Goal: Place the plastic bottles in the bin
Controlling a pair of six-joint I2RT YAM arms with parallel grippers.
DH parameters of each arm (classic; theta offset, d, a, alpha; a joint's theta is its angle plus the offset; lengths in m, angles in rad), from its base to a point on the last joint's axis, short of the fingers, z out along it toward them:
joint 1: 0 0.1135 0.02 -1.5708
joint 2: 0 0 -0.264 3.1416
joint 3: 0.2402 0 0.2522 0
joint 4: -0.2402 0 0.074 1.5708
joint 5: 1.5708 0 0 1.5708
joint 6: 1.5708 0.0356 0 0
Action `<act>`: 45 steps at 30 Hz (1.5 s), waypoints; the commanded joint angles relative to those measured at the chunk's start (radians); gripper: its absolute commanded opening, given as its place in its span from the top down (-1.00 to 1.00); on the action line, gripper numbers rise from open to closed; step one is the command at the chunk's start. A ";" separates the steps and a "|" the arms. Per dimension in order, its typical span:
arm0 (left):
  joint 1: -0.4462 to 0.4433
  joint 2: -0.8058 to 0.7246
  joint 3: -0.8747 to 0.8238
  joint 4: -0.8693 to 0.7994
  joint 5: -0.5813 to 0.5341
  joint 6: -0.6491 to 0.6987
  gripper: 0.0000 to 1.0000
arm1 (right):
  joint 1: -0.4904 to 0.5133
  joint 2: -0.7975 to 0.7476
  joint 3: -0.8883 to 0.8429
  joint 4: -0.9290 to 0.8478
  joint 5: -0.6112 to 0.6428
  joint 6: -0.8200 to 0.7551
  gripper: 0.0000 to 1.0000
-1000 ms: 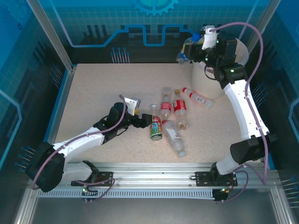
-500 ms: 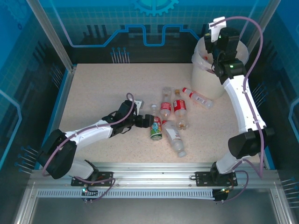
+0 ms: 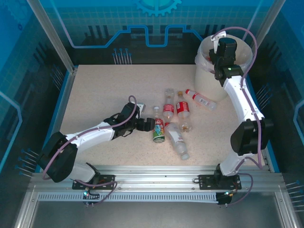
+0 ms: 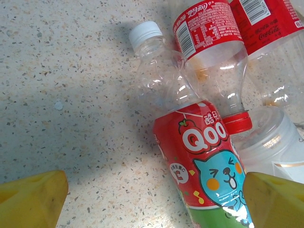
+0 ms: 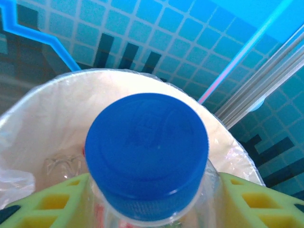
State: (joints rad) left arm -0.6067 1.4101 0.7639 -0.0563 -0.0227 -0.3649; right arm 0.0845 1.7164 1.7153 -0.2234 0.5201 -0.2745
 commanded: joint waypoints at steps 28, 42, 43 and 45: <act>-0.049 0.038 0.081 -0.123 -0.025 -0.032 -0.98 | -0.100 0.182 0.189 -0.292 -0.156 0.195 -0.88; -0.077 0.040 0.106 -0.149 -0.001 -0.078 -0.98 | -0.070 -0.034 0.094 -0.210 -0.160 0.172 -1.00; -0.081 0.035 0.108 -0.156 -0.005 -0.085 -0.98 | -0.068 -0.052 0.078 -0.197 -0.158 0.172 -1.00; -0.089 0.024 0.109 -0.166 -0.009 -0.111 -0.98 | -0.059 -0.097 0.053 -0.177 -0.158 0.171 -1.00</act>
State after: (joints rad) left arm -0.6811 1.4479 0.8417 -0.1829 -0.0330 -0.4290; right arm 0.0048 1.7042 1.7920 -0.4496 0.3782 -0.0929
